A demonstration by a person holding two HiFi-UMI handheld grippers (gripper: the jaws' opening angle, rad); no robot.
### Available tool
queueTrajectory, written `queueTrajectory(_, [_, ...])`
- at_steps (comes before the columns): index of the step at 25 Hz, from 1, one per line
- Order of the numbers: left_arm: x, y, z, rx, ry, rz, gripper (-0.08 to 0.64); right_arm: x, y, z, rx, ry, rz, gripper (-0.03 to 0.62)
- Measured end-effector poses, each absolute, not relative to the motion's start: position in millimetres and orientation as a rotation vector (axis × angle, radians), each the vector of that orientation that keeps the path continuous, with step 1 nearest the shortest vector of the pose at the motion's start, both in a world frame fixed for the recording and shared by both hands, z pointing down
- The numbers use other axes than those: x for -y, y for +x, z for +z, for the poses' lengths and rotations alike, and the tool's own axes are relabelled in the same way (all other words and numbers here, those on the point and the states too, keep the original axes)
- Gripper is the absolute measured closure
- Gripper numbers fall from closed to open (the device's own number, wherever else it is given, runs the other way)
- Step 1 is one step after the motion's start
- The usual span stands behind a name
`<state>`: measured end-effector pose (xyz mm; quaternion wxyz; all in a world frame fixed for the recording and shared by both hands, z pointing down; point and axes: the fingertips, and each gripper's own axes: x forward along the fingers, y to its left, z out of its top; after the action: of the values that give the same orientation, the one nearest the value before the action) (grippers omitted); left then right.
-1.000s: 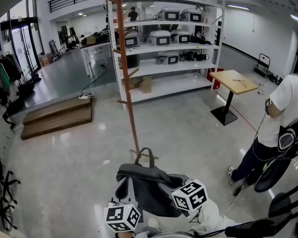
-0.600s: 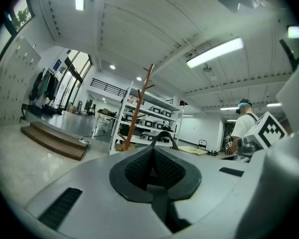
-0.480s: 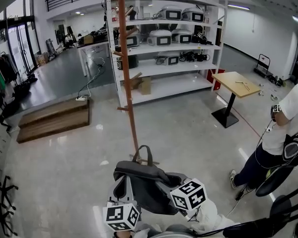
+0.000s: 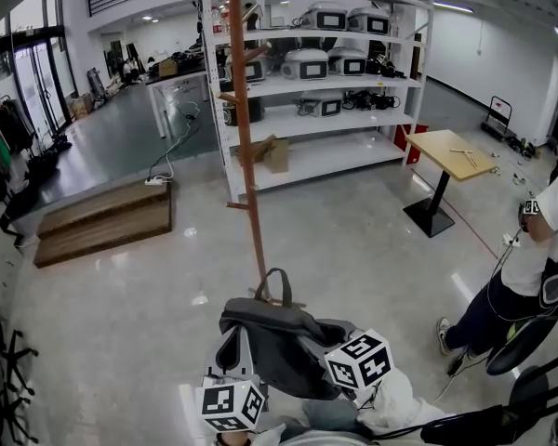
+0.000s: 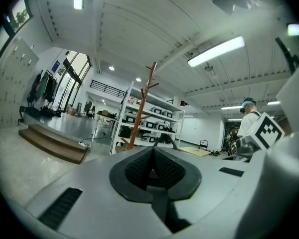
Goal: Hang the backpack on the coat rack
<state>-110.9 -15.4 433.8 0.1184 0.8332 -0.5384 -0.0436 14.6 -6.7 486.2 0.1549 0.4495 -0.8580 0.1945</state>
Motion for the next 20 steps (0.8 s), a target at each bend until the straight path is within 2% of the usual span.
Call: queueTrajectory(20, [108,-111,441,1.597,2.420,-0.098,0.558,107,13,487,2.471,1.242,0.534,0.463])
